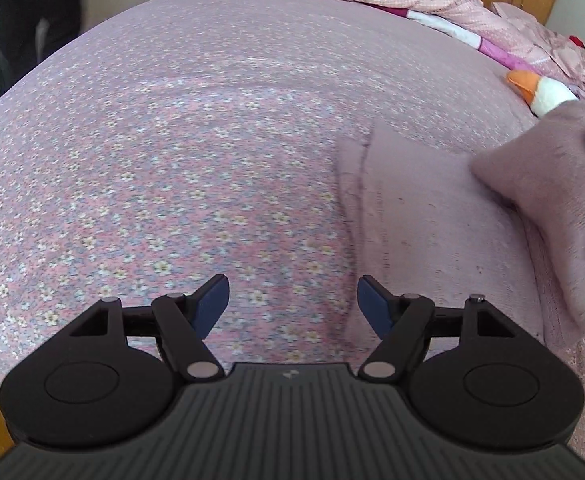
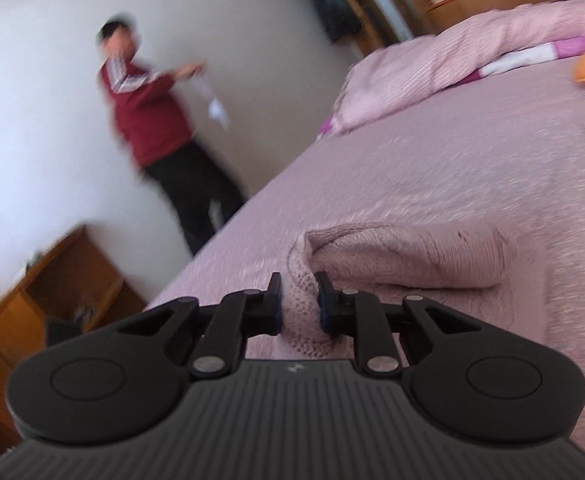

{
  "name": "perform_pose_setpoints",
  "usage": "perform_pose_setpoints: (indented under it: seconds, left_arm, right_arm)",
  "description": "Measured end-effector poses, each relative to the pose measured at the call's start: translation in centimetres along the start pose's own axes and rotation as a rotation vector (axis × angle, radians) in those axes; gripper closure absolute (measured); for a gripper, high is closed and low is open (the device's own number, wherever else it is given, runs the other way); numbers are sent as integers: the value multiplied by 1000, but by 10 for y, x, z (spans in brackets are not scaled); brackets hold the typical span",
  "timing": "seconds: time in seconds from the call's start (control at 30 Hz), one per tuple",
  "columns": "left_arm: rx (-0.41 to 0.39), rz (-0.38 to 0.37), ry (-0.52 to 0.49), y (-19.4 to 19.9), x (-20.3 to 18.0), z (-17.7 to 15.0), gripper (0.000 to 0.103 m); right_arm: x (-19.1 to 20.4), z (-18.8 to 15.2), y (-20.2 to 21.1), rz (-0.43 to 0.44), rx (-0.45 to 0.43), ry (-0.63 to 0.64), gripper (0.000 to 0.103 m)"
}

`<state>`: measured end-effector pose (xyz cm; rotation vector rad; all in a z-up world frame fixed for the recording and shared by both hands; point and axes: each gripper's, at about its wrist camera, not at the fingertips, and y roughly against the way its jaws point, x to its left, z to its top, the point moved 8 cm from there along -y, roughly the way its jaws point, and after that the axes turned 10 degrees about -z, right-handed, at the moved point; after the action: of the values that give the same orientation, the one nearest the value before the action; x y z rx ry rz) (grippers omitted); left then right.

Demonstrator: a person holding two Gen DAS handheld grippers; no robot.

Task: Fold small clothes
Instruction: 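Grasp the side edge with the right gripper, fold it over, release, then move both grippers to the end of the folded cardigan strip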

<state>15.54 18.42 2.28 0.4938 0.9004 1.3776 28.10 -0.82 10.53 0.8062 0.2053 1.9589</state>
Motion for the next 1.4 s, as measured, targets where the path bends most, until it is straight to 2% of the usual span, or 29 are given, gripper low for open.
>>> perform_pose_setpoints:
  seconds: [0.23, 0.3, 0.37, 0.43, 0.5, 0.6, 0.7, 0.8, 1.0, 1.07, 1.13, 1.3, 1.4]
  left_arm:
    - [-15, 7, 43, 7, 25, -5, 26]
    - [-14, 9, 47, 7, 29, -7, 26]
    - [-18, 11, 52, 7, 34, -8, 26]
    - [-23, 11, 52, 7, 38, -8, 26]
    - [-33, 5, 48, 9, 39, -6, 26]
    - [-59, -21, 44, 13, 35, 0, 26]
    - [-82, -57, 40, 16, 27, 9, 26]
    - [-99, -92, 27, 16, 14, 20, 26]
    - [-112, -163, -11, 1, -25, 36, 26]
    - [-113, -189, -13, -8, -38, 41, 26]
    - [-113, -218, -19, -18, -51, 45, 26]
    - [-106, -229, -52, -57, -72, 56, 26]
    - [-97, -258, -12, -77, -75, 59, 33]
  right_arm:
    - [21, -57, -63, -28, 180, 77, 83]
    - [23, -72, -69, -48, 199, 92, 80]
    - [30, -78, -66, -59, 186, 101, 76]
    - [36, -79, -59, -69, 178, 108, 65]
    - [42, -78, -46, -67, 166, 117, 59]
    - [49, -76, -25, -49, 125, 126, 57]
    - [47, -73, -2, -67, 75, 139, 57]
    - [32, -66, 14, -122, 30, 128, 56]
    - [-11, -57, 43, -309, -35, 84, 55]
    - [-26, -55, 49, -360, -51, 57, 50]
    - [-40, -54, 51, -394, -63, 14, 43]
    - [-74, -52, 51, -464, -104, -88, 43]
    - [-98, -54, 45, -509, -114, -164, 43]
